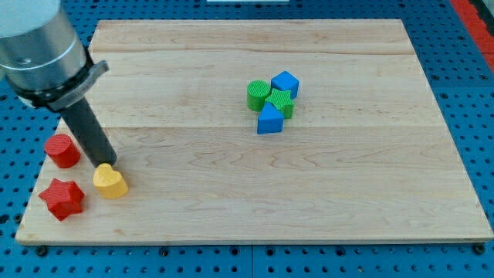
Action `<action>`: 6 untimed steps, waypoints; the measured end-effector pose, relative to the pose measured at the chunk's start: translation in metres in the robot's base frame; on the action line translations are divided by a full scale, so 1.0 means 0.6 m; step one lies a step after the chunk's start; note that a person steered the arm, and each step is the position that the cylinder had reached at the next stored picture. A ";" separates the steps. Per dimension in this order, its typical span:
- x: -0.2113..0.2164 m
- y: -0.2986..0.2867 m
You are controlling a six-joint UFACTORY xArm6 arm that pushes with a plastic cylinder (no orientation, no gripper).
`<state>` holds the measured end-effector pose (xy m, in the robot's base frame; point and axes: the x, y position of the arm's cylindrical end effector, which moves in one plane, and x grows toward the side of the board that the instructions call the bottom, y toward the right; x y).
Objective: Group the red blocks and heart at the bottom left
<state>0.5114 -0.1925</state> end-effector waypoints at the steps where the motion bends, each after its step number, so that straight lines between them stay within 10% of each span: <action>1: -0.031 0.013; 3: -0.144 -0.181; 6: -0.009 -0.133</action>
<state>0.5058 -0.2726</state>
